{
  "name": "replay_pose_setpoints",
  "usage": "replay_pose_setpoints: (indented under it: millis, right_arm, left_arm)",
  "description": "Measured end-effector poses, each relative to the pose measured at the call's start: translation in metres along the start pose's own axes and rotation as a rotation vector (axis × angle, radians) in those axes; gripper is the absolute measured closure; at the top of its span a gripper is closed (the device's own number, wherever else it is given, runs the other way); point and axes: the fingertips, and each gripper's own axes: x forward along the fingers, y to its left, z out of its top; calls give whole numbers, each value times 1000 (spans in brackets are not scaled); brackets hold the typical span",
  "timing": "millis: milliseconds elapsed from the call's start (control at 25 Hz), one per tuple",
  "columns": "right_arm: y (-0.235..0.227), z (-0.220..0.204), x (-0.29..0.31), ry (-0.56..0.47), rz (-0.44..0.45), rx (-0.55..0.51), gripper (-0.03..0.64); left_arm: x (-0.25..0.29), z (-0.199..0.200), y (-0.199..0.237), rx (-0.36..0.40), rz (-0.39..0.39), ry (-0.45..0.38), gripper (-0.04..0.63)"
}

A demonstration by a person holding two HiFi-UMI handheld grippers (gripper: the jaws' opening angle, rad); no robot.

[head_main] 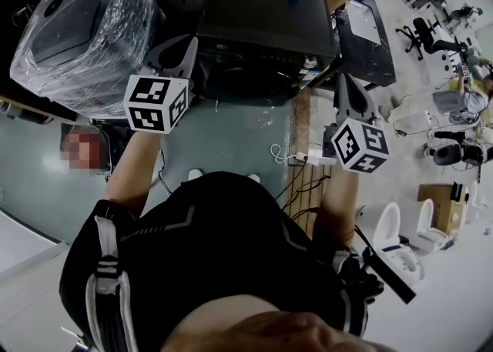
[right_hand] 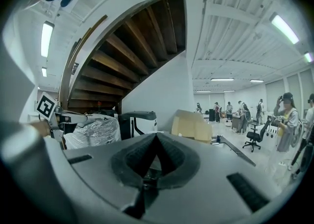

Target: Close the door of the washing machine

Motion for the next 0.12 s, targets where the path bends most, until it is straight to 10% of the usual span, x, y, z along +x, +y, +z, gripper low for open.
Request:
replay_pose_setpoints:
  millis: [120]
  right_arm:
    - [-2,0,3,-1,-3,13,614]
  left_arm:
    - [1,0,0,-9,-12,-2,592]
